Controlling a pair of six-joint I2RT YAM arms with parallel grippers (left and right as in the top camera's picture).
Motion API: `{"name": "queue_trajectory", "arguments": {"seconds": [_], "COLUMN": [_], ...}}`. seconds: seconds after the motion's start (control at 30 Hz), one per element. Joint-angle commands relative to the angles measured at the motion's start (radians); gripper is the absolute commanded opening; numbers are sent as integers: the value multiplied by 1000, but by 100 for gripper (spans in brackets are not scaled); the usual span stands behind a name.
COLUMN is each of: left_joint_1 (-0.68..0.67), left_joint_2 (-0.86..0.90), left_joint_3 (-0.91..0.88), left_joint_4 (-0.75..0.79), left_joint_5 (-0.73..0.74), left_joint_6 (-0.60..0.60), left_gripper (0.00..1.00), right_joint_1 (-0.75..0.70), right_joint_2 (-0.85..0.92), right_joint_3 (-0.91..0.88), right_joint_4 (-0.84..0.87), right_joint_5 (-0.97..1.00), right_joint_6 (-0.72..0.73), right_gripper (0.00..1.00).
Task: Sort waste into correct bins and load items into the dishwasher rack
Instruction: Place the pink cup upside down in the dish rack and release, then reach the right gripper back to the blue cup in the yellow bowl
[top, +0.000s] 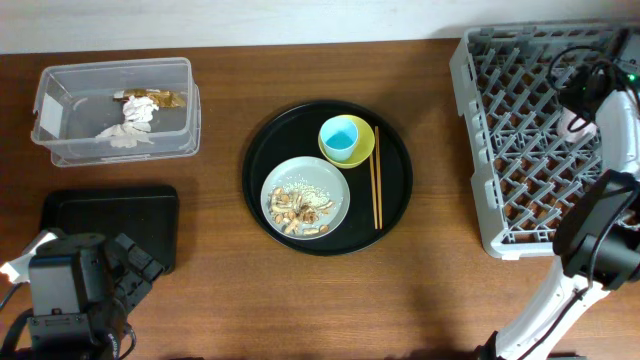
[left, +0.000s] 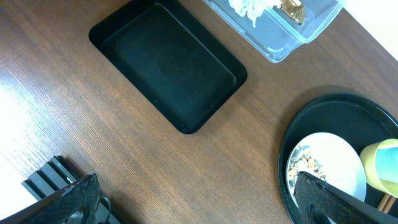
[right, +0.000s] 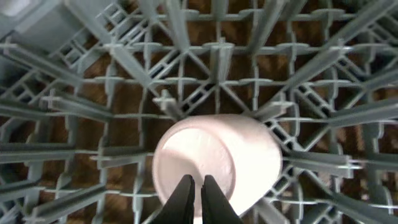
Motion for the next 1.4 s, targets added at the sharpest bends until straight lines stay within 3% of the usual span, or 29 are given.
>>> {"name": "queue_trajectory", "arguments": {"seconds": [0.0, 0.13, 0.3, 0.43, 0.47, 0.6, 0.7, 1.03, 1.13, 1.37], "left_joint_1": [2, 2, 2, 2, 2, 2, 2, 2, 2, 2], "left_joint_2": [0, 0, 0, 0, 0, 0, 0, 0, 0, 0], "left_joint_3": [2, 2, 2, 2, 2, 2, 2, 2, 2, 2], "left_joint_4": [2, 2, 2, 2, 2, 2, 2, 2, 2, 2], "left_joint_5": [0, 0, 0, 0, 0, 0, 0, 0, 0, 0], "left_joint_6": [-13, -13, -13, -13, -13, -13, -13, -13, -13, -13], "left_gripper": [99, 99, 99, 99, 99, 99, 99, 99, 99, 99], "right_joint_1": [-42, -73, -72, -39, -31, 84, 245, 832, 922, 1011], "right_joint_2": [-7, -40, -136, -275, -297, -326, -304, -109, -43, 82], "right_joint_3": [6, 50, 144, 200, 200, 200, 196, 196, 196, 196], "right_joint_4": [-46, -155, -244, -252, -245, -192, -234, -404, -395, -380], "right_joint_5": [114, 246, 168, -291, -400, -777, -748, -116, -24, 46], "right_joint_6": [5, 43, 46, 46, 46, 45, -6, -100, -89, -36], "right_gripper": [9, 9, 9, 20, 30, 52, 52, 58, 58, 45]}}
